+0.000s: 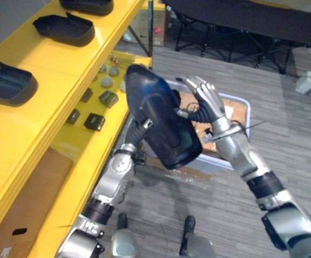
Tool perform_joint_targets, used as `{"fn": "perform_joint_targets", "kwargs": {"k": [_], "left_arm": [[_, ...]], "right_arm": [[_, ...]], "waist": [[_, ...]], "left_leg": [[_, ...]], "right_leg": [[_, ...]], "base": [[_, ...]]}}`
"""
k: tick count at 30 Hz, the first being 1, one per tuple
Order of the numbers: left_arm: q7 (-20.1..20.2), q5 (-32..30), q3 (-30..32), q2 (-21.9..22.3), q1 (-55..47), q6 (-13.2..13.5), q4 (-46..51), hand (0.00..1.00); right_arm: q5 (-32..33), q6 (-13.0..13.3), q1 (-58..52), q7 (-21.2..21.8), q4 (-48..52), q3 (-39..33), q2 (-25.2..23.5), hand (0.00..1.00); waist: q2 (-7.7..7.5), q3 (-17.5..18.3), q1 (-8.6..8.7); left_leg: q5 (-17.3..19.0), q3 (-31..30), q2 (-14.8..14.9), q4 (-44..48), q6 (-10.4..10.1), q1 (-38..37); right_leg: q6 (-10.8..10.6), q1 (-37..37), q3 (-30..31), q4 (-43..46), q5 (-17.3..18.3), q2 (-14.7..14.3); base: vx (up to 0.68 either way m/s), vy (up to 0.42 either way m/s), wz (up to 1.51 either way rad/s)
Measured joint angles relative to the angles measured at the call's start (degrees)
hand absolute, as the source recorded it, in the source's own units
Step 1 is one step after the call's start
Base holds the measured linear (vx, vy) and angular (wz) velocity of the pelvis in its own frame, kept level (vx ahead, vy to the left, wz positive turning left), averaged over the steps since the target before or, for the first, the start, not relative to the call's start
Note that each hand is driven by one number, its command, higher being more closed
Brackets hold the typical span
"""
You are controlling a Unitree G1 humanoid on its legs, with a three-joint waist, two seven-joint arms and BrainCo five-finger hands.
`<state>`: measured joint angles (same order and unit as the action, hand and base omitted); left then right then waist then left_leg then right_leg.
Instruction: Walk over and take plastic housings, then place them on the shelf
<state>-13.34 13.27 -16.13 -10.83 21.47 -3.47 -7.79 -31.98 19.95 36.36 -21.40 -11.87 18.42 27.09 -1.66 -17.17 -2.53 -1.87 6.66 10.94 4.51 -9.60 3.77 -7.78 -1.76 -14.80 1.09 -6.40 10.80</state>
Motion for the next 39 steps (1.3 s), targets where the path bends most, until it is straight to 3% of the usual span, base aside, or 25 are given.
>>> {"fn": "perform_joint_targets", "kwargs": {"k": [5, 10, 15, 18, 21, 23, 26, 31, 33, 35, 39], "left_arm": [[-4.52, -5.96, 1.61, 0.27, -2.22, -0.58, -0.26, 1.00], [-11.19, -12.07, 9.58, 0.56, -6.23, -0.55, -0.42, 1.00], [-15.55, -12.35, 14.68, 0.61, -9.71, -0.31, -1.48, 1.00], [-17.04, -12.33, 17.16, 0.71, -10.71, 1.58, -1.31, 1.00], [-17.41, -12.34, 19.79, 2.08, -14.23, 5.13, 4.33, 1.00], [-17.39, -12.33, 20.46, 3.66, -18.58, 7.98, 11.86, 1.00], [-15.55, -12.22, 20.49, 5.99, -22.54, 12.13, 19.57, 1.00], [-10.06, -11.55, 21.07, 7.41, -25.35, 18.56, 28.94, 1.00], [-9.01, -11.43, 22.63, 7.39, -26.35, 20.14, 30.67, 1.00], [-8.71, -11.57, 24.38, 7.33, -26.75, 20.17, 31.65, 1.00], [-8.77, -12.07, 31.53, 7.10, -30.04, 19.96, 34.23, 1.00]], "right_arm": [[2.53, -0.20, -0.54, -0.09, 0.22, -1.82, -0.94, 0.00], [13.07, -1.51, -4.67, -1.32, 9.34, -9.48, -1.60, 0.00], [19.55, -3.84, -9.96, -2.67, 14.92, -17.57, -2.28, 0.00], [26.88, -5.02, -17.01, -0.99, 18.38, -23.21, -4.13, 0.00], [33.88, -5.18, -27.08, 1.98, 18.49, -26.96, -8.29, 0.00], [39.03, -5.17, -35.31, 5.09, 18.50, -28.51, -12.60, 0.00], [40.82, -5.10, -41.27, 6.89, 18.50, -29.70, -16.65, 0.00], [41.27, -3.27, -42.70, 9.75, 18.50, -30.91, -19.26, 0.00], [41.35, -2.22, -42.29, 11.23, 18.50, -30.48, -19.31, 0.00], [41.95, -1.85, -41.53, 12.87, 18.50, -30.00, -19.28, 0.00], [42.51, -0.93, -36.96, 15.70, 18.44, -25.61, -18.95, 0.00]], "waist": [[-0.43, 0.25, -0.07], [-0.64, 0.43, -0.06], [-1.78, 2.86, 0.06], [-2.64, 3.44, 0.41], [-3.08, 3.87, 1.23], [-2.47, 4.48, 1.97], [-0.90, 5.88, 3.28], [1.12, 7.17, 3.23], [1.56, 7.79, 2.99], [1.73, 8.29, 2.78], [1.69, 9.41, 0.78]], "left_leg": [[0.10, 0.25, -0.01, -0.05, -0.02, -0.60], [0.40, 0.98, 0.02, -0.23, -0.10, -1.79], [0.45, 1.92, 0.01, -1.02, -0.17, -2.58], [0.62, 2.17, -0.01, -1.02, -0.25, -2.69], [0.87, 2.73, -0.02, -1.01, -0.24, -2.84], [1.27, 3.39, -0.07, -0.99, -0.22, -3.13], [1.74, 3.70, -0.06, -0.97, -0.34, -3.59], [1.90, 4.53, -0.03, -1.01, -0.38, -3.79], [1.89, 4.38, -0.05, -1.14, -0.38, -3.80], [1.77, 3.16, -0.22, -1.86, -0.51, -4.13], [1.29, 1.10, -0.45, -2.96, -0.63, -4.57]], "right_leg": [[-0.06, 1.02, 0.43, -1.40, -0.79, -0.14], [-0.09, 1.85, 0.66, -1.81, -0.81, -0.19], [-0.14, 1.84, 1.02, -2.10, -0.83, -0.18], [-0.17, 1.82, 1.22, -2.28, -0.81, -0.16], [-0.22, 1.74, 1.68, -2.60, -0.82, -0.15], [-0.33, 1.69, 2.25, -2.92, -0.85, -0.10], [-0.46, 1.84, 2.70, -3.12, -0.77, -0.09], [-0.58, 1.95, 3.03, -3.66, -0.78, -0.12], [-0.61, 2.08, 2.80, -3.79, -0.76, -0.12], [-0.76, 3.25, 1.63, -4.44, -0.64, -0.10], [-0.93, 5.46, -1.07, -5.59, -0.40, -0.10]], "base": [[0.00, 0.001, -0.01], [-0.01, 0.002, -0.06], [0.02, 0.002, -0.07], [0.00, 0.003, -0.05], [0.00, 0.003, -0.09], [0.02, 0.006, -0.14], [0.04, 0.009, -0.09], [0.00, 0.004, -0.05], [0.00, 0.001, 0.06], [0.01, -0.001, 0.25], [0.02, -0.002, 0.29]]}}
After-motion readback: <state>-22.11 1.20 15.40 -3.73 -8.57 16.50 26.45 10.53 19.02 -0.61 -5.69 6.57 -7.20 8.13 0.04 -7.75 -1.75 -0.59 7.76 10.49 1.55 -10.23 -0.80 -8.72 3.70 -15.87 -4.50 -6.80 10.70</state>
